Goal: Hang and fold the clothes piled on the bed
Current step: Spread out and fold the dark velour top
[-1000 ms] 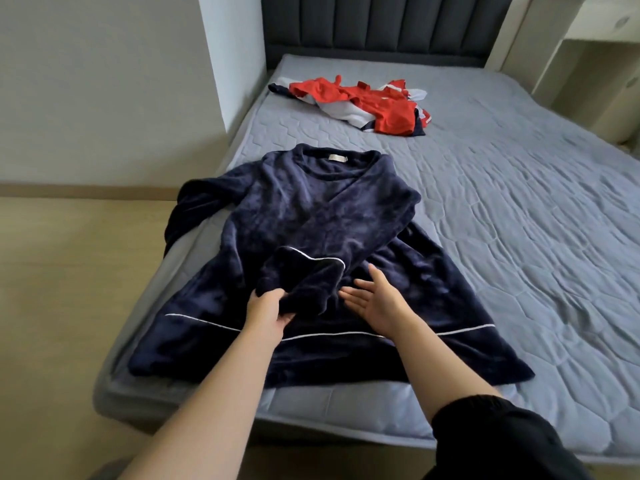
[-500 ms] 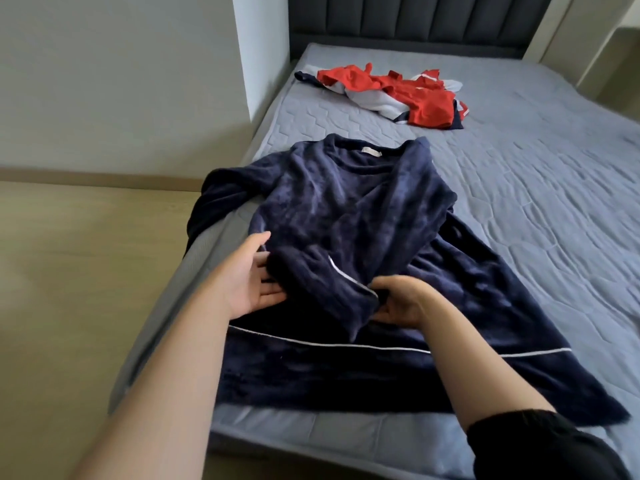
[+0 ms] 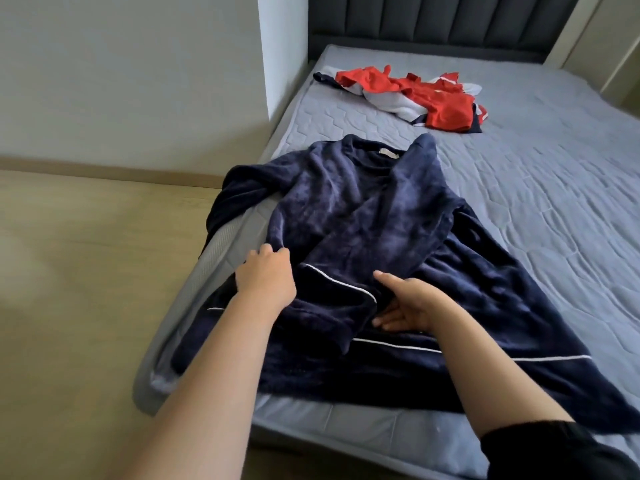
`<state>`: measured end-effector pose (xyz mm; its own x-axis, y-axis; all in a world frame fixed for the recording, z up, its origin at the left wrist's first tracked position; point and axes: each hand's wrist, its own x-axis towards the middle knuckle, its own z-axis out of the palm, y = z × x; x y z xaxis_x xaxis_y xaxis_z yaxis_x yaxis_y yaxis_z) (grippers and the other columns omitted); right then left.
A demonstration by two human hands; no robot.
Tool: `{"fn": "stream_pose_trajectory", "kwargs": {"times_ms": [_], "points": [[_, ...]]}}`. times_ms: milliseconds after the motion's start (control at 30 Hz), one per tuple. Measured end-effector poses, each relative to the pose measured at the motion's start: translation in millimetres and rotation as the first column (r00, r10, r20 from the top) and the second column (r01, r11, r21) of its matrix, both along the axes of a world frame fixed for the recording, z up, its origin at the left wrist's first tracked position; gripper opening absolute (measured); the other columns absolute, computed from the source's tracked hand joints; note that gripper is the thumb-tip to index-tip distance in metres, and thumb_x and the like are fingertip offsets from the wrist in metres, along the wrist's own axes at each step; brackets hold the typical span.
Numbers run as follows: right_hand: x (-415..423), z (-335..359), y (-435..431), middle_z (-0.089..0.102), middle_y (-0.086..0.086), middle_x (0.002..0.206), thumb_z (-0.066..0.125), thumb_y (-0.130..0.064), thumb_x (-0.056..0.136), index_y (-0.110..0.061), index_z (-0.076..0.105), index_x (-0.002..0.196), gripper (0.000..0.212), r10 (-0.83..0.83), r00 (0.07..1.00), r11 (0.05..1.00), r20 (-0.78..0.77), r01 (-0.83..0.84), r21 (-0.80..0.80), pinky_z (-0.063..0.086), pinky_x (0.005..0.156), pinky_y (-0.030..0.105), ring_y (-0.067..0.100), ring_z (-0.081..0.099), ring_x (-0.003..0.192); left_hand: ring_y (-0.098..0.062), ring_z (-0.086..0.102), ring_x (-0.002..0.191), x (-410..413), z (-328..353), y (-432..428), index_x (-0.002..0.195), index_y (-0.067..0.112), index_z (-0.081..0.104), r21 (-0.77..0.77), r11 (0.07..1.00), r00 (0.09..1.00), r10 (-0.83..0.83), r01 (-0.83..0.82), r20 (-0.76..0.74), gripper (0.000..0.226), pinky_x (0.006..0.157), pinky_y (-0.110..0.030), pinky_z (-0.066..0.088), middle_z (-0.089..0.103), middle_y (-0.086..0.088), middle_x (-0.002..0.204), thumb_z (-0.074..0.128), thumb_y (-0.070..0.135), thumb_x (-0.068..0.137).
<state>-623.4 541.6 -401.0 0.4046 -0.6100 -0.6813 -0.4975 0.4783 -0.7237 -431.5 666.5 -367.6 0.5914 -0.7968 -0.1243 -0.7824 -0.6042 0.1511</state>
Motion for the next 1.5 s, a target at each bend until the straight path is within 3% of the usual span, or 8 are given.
{"fn": "stream_pose_trajectory", "kwargs": {"times_ms": [167,467,667,867,1000,1100,1333,1500], "points": [[-13,-13,-22,0.061,0.020,0.078,0.055,-0.029,0.095,-0.005,0.054,0.100,0.024,-0.314,0.943,0.938,0.114,0.327,-0.118,0.052,0.047,0.031,0.030,0.065,0.058,-0.025,-0.002,0.147,-40,-21,-24,0.152,0.024,0.015,-0.118,0.932,0.939,-0.341,0.344,0.044,0.058,0.118,-0.049,0.009,0.008,-0.001,0.160,0.029,0.046,0.101],[-20,-10,-42,0.067,0.016,0.080,0.052,-0.012,0.088,-0.006,0.062,0.085,0.013,-0.495,0.804,0.752,0.330,0.587,-0.301,0.057,0.060,0.035,0.024,0.067,0.068,-0.030,-0.014,0.146,-78,-25,-65,0.153,0.015,0.009,0.065,0.976,0.977,-0.207,0.210,-0.047,0.063,0.116,-0.052,-0.005,-0.002,-0.007,0.161,0.020,0.049,0.101],[-35,-4,-65,0.066,0.012,0.111,0.044,-0.005,0.090,-0.004,0.063,0.113,0.031,-0.466,0.883,0.525,0.046,0.318,-0.789,0.034,0.076,0.017,0.028,0.057,0.108,-0.030,-0.019,0.145,-94,-37,-120,0.153,0.026,0.001,-0.041,0.925,0.925,-0.379,0.378,-0.026,0.063,0.116,-0.051,-0.006,-0.007,-0.004,0.161,0.018,0.055,0.099],[-34,0,-131,0.052,0.004,0.070,0.042,-0.017,0.096,-0.013,0.053,0.072,0.027,-0.471,0.878,0.659,0.086,0.415,-0.627,0.040,0.071,0.032,0.020,0.050,0.069,-0.028,-0.018,0.145,-102,-39,-188,0.153,0.029,0.006,-0.095,0.926,0.930,-0.368,0.365,-0.009,0.063,0.114,-0.055,-0.006,-0.006,-0.001,0.161,0.012,0.058,0.098],[-22,10,-175,0.051,0.002,0.073,0.046,-0.036,0.095,-0.015,0.055,0.091,0.023,-0.592,0.757,0.752,0.276,0.642,-0.148,0.041,0.055,0.030,0.018,0.049,0.061,-0.027,-0.014,0.146,-86,-49,-225,0.153,0.028,0.008,-0.175,0.904,0.920,-0.371,0.390,0.129,0.061,0.115,-0.054,-0.005,-0.002,-0.001,0.161,0.016,0.056,0.099],[-11,13,-202,0.049,0.000,0.076,0.049,-0.041,0.095,-0.018,0.052,0.084,0.026,-0.516,0.826,0.818,0.227,0.553,-0.154,0.040,0.056,0.029,0.016,0.048,0.064,-0.023,-0.007,0.148,-82,-83,-225,0.153,0.030,0.005,-0.181,0.896,0.910,-0.376,0.406,0.177,0.061,0.116,-0.051,0.000,0.001,-0.002,0.161,0.023,0.053,0.099],[-34,-9,-237,0.055,0.011,0.130,0.053,-0.012,0.092,-0.004,0.051,0.131,0.040,-0.655,0.734,0.667,-0.177,0.453,-0.591,0.046,0.089,0.030,0.029,0.054,0.119,-0.017,-0.001,0.148,-77,-105,-235,0.152,0.031,0.009,-0.323,0.876,0.932,-0.316,0.358,0.177,0.066,0.116,-0.051,0.001,0.005,0.001,0.161,0.022,0.056,0.092],[-30,-24,-234,0.061,0.018,0.118,0.053,-0.023,0.091,-0.003,0.056,0.109,0.027,-0.805,0.569,0.372,0.166,0.703,-0.607,0.043,0.083,0.032,0.033,0.058,0.108,-0.018,-0.004,0.148,-78,-107,-235,0.152,0.030,0.007,-0.323,0.876,0.931,-0.317,0.360,0.179,0.067,0.116,-0.051,-0.001,0.003,0.000,0.161,0.024,0.054,0.093]]}}
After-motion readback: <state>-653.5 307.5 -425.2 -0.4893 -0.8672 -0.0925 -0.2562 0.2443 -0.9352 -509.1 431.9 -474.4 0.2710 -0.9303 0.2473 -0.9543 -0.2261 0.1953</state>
